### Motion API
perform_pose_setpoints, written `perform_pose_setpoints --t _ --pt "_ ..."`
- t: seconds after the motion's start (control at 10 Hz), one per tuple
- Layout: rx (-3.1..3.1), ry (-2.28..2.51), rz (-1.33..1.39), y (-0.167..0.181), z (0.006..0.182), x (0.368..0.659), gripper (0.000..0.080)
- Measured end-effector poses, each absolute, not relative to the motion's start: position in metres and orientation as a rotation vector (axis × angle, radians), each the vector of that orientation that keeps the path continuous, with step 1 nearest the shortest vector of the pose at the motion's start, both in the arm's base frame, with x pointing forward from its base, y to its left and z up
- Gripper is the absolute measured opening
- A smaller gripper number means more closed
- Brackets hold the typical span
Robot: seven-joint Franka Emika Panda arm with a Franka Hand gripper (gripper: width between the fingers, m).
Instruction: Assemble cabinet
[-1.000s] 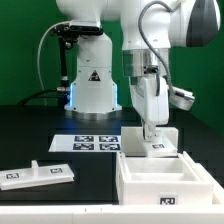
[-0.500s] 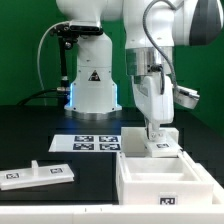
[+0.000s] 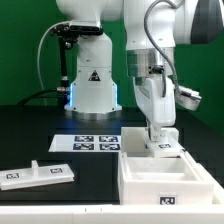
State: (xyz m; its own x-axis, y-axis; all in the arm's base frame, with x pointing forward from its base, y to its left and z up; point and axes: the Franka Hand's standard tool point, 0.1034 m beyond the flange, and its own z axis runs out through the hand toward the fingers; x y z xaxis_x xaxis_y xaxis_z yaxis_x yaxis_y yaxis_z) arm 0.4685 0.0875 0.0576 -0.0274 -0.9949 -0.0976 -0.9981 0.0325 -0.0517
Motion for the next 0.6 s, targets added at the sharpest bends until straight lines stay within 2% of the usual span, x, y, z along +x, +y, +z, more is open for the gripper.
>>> perform_pose_setpoints --t 0.6 --pt "-2.115 2.180 0.052 0.0873 0.0570 0.4685 0.0064"
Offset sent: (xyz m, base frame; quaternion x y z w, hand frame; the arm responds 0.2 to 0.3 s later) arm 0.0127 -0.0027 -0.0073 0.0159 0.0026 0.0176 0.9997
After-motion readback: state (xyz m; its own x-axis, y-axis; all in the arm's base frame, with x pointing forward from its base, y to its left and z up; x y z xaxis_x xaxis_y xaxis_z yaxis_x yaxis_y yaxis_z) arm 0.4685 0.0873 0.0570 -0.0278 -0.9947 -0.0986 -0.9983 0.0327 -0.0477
